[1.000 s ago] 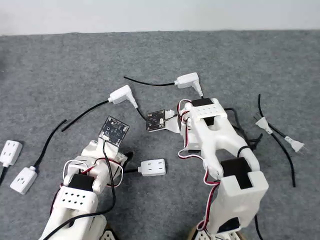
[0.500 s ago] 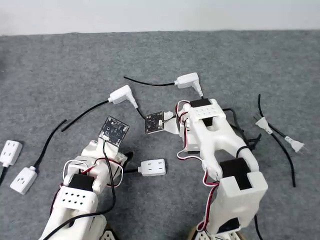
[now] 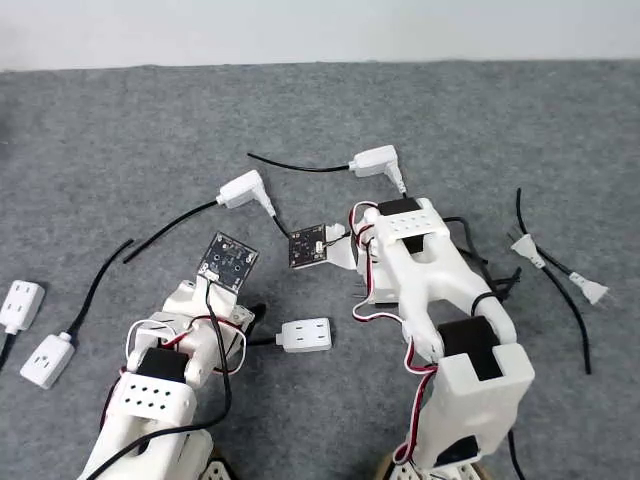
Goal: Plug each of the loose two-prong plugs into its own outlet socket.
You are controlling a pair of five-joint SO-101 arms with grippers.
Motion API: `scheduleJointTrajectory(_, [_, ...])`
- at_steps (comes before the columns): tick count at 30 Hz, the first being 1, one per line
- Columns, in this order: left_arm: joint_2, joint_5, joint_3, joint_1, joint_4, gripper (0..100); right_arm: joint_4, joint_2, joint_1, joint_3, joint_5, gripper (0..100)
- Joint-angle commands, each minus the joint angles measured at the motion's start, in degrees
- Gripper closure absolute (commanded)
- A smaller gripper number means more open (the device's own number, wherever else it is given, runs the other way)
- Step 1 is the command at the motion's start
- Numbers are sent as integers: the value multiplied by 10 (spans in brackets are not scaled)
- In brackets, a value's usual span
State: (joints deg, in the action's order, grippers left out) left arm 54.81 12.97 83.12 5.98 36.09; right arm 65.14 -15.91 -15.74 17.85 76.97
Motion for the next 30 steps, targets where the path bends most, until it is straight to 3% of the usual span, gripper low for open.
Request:
scheduleJointTrajectory(1, [6, -3, -1, 15, -11, 765, 1, -10, -16, -3, 6, 893])
scheduleJointTrajectory(11, [6, -4, -1, 13, -11, 764, 0, -10, -17, -4, 6, 889])
scheduleJointTrajectory(18, [6, -4, -1, 13, -11, 763, 1, -9, -17, -5, 6, 756])
scheduleJointTrajectory(30, [7, -4, -1, 13, -11, 764, -4, -10, -31, -5, 7, 778])
